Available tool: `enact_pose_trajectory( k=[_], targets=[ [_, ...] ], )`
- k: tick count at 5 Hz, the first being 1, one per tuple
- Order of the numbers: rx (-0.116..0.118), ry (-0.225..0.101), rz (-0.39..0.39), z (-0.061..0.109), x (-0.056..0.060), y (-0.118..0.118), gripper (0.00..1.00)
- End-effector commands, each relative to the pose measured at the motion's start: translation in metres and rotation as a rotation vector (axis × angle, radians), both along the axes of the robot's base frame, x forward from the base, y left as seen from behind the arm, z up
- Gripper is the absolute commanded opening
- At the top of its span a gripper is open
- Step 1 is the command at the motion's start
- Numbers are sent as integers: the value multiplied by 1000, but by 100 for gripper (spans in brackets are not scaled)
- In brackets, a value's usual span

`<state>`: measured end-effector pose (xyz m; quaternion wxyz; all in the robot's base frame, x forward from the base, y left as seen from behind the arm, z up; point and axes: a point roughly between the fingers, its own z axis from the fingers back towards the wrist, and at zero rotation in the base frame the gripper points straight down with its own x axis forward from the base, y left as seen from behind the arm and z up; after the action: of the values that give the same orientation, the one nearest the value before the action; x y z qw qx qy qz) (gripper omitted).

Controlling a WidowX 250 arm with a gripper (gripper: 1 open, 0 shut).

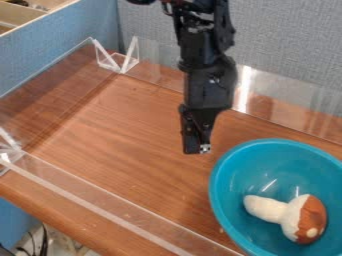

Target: Remove the mushroom from inside the blue bowl and put it on the table

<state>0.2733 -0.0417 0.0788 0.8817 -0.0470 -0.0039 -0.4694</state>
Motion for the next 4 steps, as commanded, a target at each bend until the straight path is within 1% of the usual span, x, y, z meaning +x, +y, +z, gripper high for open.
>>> enact_pose_trajectory(
  k=[1,2,3,4],
  targets=[
    [-16,-57,-48,15,3,-19,100],
    [-22,-58,-129,15,0,-39,0],
    [-26,-57,-168,11,1,-46,0],
    [-28,-53,-128,7,4,-58,100]
  ],
)
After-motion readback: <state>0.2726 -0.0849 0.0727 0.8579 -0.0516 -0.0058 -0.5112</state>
